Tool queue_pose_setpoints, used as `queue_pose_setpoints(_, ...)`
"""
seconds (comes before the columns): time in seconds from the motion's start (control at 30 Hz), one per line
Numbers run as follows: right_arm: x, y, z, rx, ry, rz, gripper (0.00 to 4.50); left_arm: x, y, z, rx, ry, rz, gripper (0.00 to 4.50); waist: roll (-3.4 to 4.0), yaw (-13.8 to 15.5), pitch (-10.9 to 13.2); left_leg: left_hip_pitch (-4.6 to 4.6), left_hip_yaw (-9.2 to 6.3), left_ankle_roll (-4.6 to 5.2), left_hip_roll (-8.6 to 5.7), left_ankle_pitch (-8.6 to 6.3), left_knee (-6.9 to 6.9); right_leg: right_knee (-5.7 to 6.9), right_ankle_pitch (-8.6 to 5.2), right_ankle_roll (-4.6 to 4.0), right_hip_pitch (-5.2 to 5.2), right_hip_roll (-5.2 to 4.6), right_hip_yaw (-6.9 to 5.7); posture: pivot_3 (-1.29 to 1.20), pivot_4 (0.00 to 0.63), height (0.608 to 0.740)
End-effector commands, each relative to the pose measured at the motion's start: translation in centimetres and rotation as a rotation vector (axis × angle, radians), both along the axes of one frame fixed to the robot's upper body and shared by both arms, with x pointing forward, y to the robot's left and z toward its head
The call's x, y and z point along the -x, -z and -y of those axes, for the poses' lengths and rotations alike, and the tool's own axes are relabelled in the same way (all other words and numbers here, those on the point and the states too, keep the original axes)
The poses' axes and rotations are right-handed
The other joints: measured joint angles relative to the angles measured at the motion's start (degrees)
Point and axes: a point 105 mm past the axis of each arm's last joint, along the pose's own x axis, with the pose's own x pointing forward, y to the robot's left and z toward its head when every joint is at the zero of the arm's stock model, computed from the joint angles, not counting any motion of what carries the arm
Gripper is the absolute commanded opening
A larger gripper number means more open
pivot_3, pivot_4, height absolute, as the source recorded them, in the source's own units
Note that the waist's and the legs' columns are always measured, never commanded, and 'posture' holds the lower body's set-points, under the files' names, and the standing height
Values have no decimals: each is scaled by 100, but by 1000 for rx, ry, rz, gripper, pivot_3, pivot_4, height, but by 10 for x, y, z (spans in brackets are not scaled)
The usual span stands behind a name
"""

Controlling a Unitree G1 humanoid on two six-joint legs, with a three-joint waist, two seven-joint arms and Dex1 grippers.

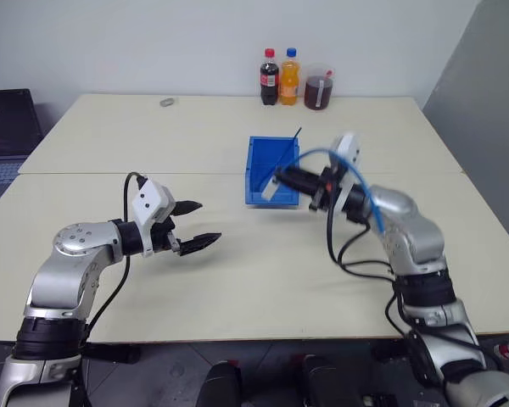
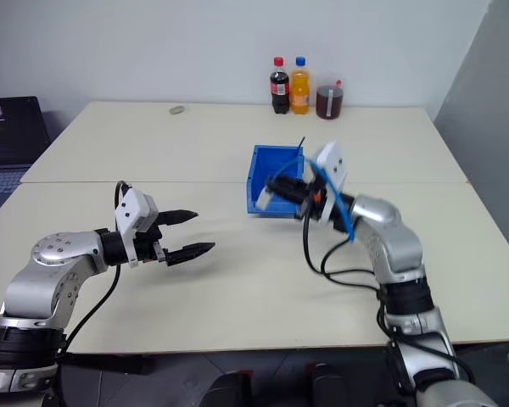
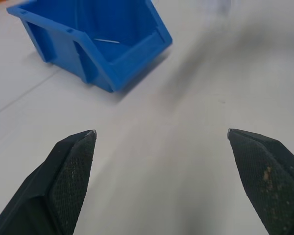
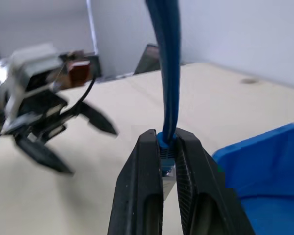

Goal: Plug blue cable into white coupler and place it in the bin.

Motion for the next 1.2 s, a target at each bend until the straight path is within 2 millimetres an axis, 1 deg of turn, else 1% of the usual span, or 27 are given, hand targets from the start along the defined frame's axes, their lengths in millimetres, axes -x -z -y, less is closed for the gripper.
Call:
queue_pose_setpoints(0.03,-43,-7,-4,-16,125,-128,88,-14,-27,16,6,-21,96,4500,0,-4,1,1,0,0,0,0,0,0,1,-1,0,1,0,0,150,740)
queue_pose_setpoints(0.07,-52,-9,-7,-9,150,-150,88,-16,-31,20,14,-23,105,4500,0,-3,1,0,1,0,0,0,-1,0,2,-3,-2,1,0,0,150,740)
queue_pose_setpoints(0.13,-67,-13,-13,5,171,-198,792,-20,-38,27,24,-18,120,4500,0,-3,2,-7,1,0,0,0,-3,-4,6,-10,-4,1,-1,0,150,740)
queue_pose_setpoints(0.17,-70,-14,-16,12,172,-210,966,-21,-40,29,25,-17,124,4500,0,-2,2,-10,4,0,-1,0,-2,-5,15,-27,-8,1,2,0,150,740)
queue_pose_setpoints(0.2,-73,-13,-17,56,165,-211,1268,-22,-41,30,14,-16,132,4500,-1,-1,2,-23,6,0,-5,0,-5,-5,16,-28,-23,-2,3,0,150,740)
queue_pose_setpoints(0.23,-74,-10,-17,110,159,-213,1413,-22,-41,30,3,-16,137,4500,-1,0,2,-40,6,0,-5,0,-3,-4,17,-28,-37,-3,3,0,150,740)
queue_pose_setpoints(0.27,-75,-8,-17,146,154,-215,1685,-23,-41,30,-5,-17,140,4500,-1,1,2,-59,8,0,-6,0,-1,-1,17,-29,-58,-5,4,0,150,740)
queue_pose_setpoints(0.3,-77,-5,-14,197,155,-207,1997,-23,-40,31,-10,-15,141,4500,0,4,2,-88,9,0,-9,0,-1,1,18,-30,-86,-6,6,0,150,740)
queue_pose_setpoints(0.33,-77,-2,-8,264,149,-196,2170,-22,-40,31,-12,-14,142,4500,0,7,2,-101,8,-1,-8,0,1,1,19,-31,-94,-7,4,0,150,740)
queue_pose_setpoints(0.4,-78,-1,5,378,137,-162,2671,-22,-40,32,-13,-15,145,4500,1,22,3,-119,7,-2,-12,0,0,0,19,-31,-111,-12,4,0,150,740)
queue_pose_setpoints(0.43,-77,-1,8,408,130,-152,2867,-22,-40,32,-13,-16,145,4500,2,32,3,-130,7,-2,-16,0,0,-2,19,-31,-119,-16,2,0,150,740)
queue_pose_setpoints(0.47,-75,-2,13,457,106,-135,3070,-22,-40,31,-12,-20,146,4500,2,47,3,-139,8,-2,-17,0,0,-2,19,-31,-125,-19,-1,0,150,740)
queue_pose_setpoints(0.5,-73,-4,19,501,83,-121,3401,-22,-40,30,-11,-24,145,4500,2,50,4,-151,9,-2,-20,0,2,-4,19,-31,-133,-26,-4,0,150,740)
queue_pose_setpoints(0.53,-71,-7,26,540,66,-107,3632,-22,-40,28,-13,-31,146,4500,3,49,4,-154,13,-2,-24,0,2,-5,19,-31,-137,-30,-3,0,150,740)
queue_pose_setpoints(0.63,-65,-15,46,590,34,-73,4399,-24,-40,21,-20,-60,157,4500,4,44,5,-154,14,-3,-24,-1,3,-5,19,-31,-137,-32,-3,0,150,740)
queue_pose_setpoints(0.67,-63,-18,51,590,23,-60,4483,-25,-41,19,-16,-75,162,4500,4,43,5,-154,12,-2,-24,0,4,-4,19,-31,-137,-31,-4,0,150,740)
queue_pose_setpoints(0.73,-58,-24,58,571,8,-16,4483,-28,-43,13,-16,-113,189,4500,4,41,5,-153,10,-2,-21,0,5,-2,19,-31,-136,-28,-6,0,150,740)
queue_pose_setpoints(0.8,-51,-22,70,557,21,24,4483,-33,-42,0,-32,-189,207,4500,4,41,5,-153,7,-2,-19,0,9,0,19,-31,-136,-25,-7,0,150,740)
queue_pose_setpoints(0.87,-39,-14,83,550,33,55,4483,-32,-42,-10,-34,-238,224,4500,3,49,4,-151,2,-2,-19,0,11,1,19,-31,-129,-25,-11,0,150,740)
queue_pose_setpoints(1.0,-7,7,104,476,124,46,4483,-26,-38,-32,-29,-318,211,4500,6,73,6,-150,0,-2,-20,-1,13,0,19,-31,-121,-31,-12,0,150,740)
queue_pose_setpoints(1.1,11,17,110,419,193,25,4483,-25,-36,-46,-16,-370,198,4500,9,66,8,-151,4,-2,-21,0,16,3,18,-30,-126,-32,-7,0,150,740)
queue_pose_setpoints(1.2,18,19,108,363,233,2,4483,-24,-34,-50,-1,-370,196,4500,9,47,8,-138,2,-2,-20,0,19,7,19,-24,-117,-27,-8,0,150,740)
